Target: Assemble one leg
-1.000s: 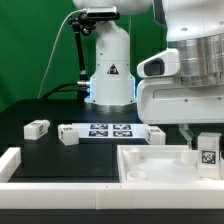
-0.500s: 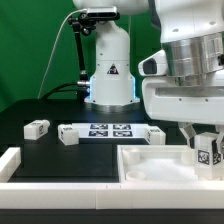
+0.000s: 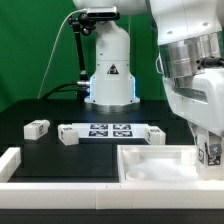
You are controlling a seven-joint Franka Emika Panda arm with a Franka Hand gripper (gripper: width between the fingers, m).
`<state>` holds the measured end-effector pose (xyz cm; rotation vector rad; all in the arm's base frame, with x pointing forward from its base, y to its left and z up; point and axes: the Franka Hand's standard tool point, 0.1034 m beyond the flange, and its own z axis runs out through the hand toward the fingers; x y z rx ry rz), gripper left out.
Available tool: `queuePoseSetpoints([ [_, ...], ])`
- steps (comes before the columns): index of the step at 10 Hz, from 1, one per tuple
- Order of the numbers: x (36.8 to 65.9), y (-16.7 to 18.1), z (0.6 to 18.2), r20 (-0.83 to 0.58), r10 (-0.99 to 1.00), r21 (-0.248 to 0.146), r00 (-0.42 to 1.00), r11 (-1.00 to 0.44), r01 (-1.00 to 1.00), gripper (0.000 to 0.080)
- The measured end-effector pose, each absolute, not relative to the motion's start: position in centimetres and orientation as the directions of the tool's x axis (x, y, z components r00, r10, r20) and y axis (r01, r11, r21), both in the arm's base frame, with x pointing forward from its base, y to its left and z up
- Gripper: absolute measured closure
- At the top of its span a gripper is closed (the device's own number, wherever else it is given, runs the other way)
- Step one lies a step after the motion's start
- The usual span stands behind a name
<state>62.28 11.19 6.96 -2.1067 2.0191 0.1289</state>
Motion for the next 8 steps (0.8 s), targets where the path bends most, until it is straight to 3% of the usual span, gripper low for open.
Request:
queuePoseSetpoints([
  [3,62.23,11.55,6.94,-0.239,-0.950,-0.040,-0.203,0.219,-0.975,0.0503],
  [8,62.41,11.24,7.01,-0.239,-0.898,-0.007,-0.371,0.383,-0.924,0.0502],
])
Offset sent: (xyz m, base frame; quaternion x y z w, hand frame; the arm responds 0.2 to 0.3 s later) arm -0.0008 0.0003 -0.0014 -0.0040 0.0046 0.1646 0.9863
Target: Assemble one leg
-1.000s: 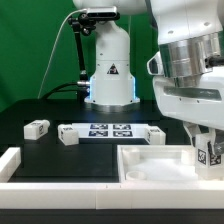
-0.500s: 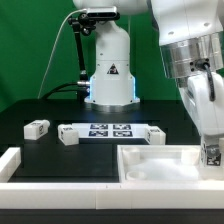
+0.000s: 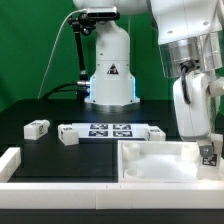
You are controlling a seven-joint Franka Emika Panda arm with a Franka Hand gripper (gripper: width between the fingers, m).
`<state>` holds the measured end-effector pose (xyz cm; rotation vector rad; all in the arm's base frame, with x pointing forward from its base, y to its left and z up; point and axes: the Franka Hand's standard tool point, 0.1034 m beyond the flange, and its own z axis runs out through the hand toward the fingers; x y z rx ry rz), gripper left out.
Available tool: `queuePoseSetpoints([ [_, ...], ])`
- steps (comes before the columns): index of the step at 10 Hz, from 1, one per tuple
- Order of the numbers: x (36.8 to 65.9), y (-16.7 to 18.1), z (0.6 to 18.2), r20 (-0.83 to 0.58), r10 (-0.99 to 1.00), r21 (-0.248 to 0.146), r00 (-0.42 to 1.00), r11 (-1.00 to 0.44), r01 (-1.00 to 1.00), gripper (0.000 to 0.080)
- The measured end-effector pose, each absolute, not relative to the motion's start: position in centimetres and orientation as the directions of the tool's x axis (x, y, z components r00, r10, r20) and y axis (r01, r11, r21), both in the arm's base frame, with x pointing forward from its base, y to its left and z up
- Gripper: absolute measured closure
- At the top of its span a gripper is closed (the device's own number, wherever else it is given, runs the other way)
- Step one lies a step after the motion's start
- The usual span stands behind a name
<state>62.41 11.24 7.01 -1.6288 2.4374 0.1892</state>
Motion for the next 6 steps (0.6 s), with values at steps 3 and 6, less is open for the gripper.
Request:
queuePoseSetpoints([
  [3,62.36,11.27,6.93,-0.238,-0.917,-0.018,-0.320,0.333,-0.943,0.0189],
  [6,62.17,11.32,6.84,-0.208,-0.978,-0.067,0.028,-0.014,-0.998,0.0152],
])
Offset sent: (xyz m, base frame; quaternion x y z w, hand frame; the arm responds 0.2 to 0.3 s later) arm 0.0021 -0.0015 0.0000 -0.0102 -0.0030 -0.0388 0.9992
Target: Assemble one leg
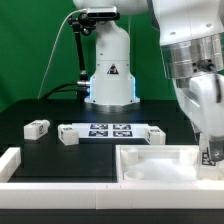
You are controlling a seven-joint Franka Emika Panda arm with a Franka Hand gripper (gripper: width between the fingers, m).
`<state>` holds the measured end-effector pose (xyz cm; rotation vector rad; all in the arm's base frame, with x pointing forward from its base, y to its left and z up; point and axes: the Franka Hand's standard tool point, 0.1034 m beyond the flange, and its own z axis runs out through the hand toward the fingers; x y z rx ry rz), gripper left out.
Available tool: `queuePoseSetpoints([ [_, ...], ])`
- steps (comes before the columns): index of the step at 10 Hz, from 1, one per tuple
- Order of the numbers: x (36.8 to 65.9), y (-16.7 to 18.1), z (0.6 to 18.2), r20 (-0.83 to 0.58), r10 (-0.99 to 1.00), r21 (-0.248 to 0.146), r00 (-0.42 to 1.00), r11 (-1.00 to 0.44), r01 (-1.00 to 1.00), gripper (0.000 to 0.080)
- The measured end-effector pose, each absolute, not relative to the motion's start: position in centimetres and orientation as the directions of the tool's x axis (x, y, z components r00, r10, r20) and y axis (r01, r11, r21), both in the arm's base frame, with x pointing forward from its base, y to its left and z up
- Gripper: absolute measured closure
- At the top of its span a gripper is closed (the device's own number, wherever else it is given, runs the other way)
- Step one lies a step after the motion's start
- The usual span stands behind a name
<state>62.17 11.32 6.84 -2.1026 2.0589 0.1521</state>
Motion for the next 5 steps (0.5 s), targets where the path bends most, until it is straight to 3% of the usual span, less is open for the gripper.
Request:
queuePoseSetpoints([
  [5,62.19,11.36,6.83,-0.207,-0.977,-0.073,0.051,-0.036,-0.997,0.0150],
])
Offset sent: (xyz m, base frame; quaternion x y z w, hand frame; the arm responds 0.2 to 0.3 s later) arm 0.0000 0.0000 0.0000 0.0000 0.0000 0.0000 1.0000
